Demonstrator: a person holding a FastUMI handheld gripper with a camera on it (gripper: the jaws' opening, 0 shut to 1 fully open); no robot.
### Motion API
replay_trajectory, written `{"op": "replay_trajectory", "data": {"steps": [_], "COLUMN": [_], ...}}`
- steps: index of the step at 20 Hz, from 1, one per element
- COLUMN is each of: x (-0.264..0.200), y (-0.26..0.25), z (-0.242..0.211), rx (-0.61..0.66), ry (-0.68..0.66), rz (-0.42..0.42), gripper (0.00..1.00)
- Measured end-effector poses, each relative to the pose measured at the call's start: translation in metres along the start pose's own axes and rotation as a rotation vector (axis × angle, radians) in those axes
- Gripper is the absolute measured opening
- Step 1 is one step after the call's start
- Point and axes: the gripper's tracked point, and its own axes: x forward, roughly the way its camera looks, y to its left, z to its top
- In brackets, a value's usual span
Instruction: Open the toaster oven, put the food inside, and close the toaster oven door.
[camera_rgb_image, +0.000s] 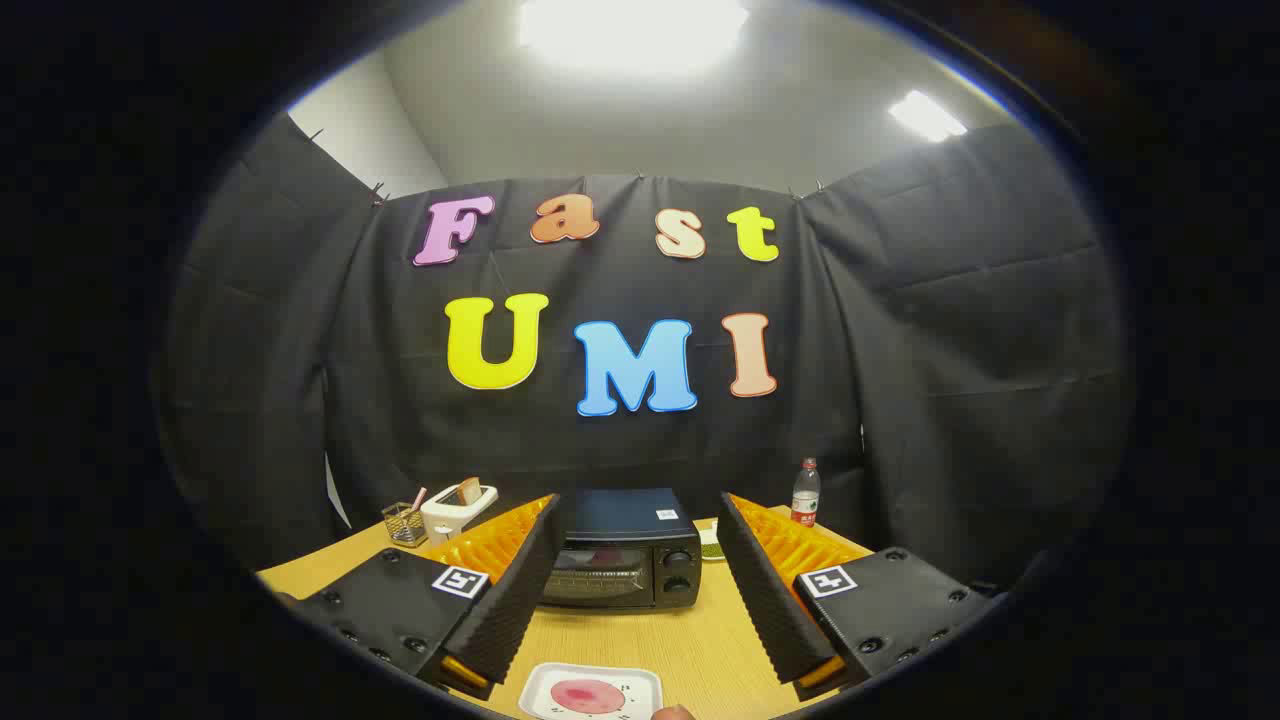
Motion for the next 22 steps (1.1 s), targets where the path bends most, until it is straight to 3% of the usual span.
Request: {"op": "replay_trajectory", "data": {"steps": [12, 22], "x": [0.008, 0.077], "y": [0.024, 0.065], "z": [-0.005, -0.020], "rx": [0.004, 0.010], "ry": [0.009, 0.028], "rz": [0.031, 0.102], "gripper": [0.97, 0.97]}}
